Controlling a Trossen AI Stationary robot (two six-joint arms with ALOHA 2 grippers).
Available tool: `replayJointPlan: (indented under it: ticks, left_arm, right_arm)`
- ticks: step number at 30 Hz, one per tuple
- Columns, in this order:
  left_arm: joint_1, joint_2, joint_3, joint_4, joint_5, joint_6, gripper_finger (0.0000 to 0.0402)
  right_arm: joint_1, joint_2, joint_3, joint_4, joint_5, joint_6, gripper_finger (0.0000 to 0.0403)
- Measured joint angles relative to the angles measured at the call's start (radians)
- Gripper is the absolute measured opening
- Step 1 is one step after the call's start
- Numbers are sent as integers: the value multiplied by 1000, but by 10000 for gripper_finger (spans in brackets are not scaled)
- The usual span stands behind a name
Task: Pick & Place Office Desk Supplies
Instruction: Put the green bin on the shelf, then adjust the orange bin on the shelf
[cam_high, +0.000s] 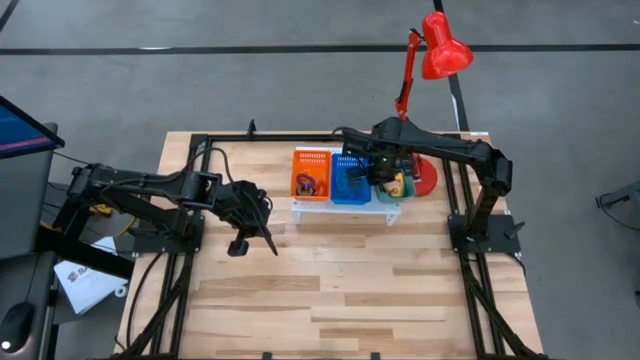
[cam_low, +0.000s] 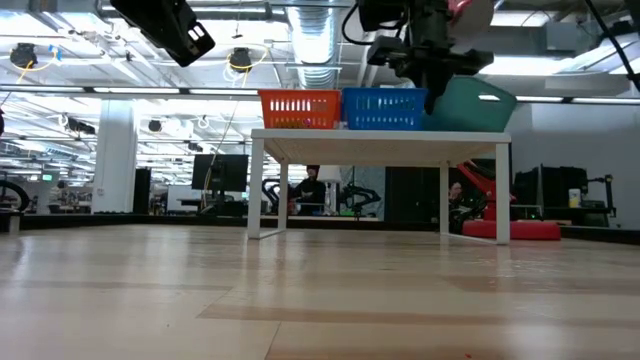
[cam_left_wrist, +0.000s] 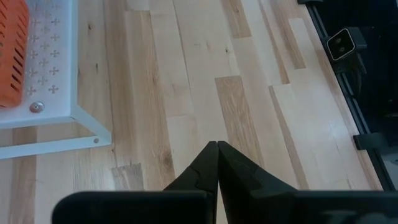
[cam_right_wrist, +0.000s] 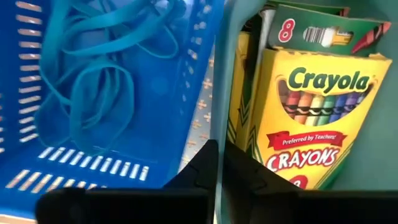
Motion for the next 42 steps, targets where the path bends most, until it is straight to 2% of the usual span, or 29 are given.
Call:
replayJointPlan:
  ticks: [8, 19, 26, 33, 39, 42]
  left_arm:
    - [0, 0, 0, 0, 0, 0, 0]
    - [0, 0, 0, -11, 0, 0, 0]
    - [0, 0, 0, -11, 0, 0, 0]
    - [0, 0, 0, -11, 0, 0, 0]
    - [0, 0, 0, -11, -1, 0, 0]
    - [0, 0, 0, -14, -82, 0, 0]
  right_arm:
    - [0, 0, 0, 81, 3, -31, 12]
    - [0, 0, 1, 116, -12, -79, 57]
    - [1, 0, 6, 124, -11, -107, 62]
    - [2, 0, 97, 85, 58, -122, 62]
    - [31, -1, 203, -18, 174, -115, 60]
    - [59, -2, 229, -45, 230, -114, 52]
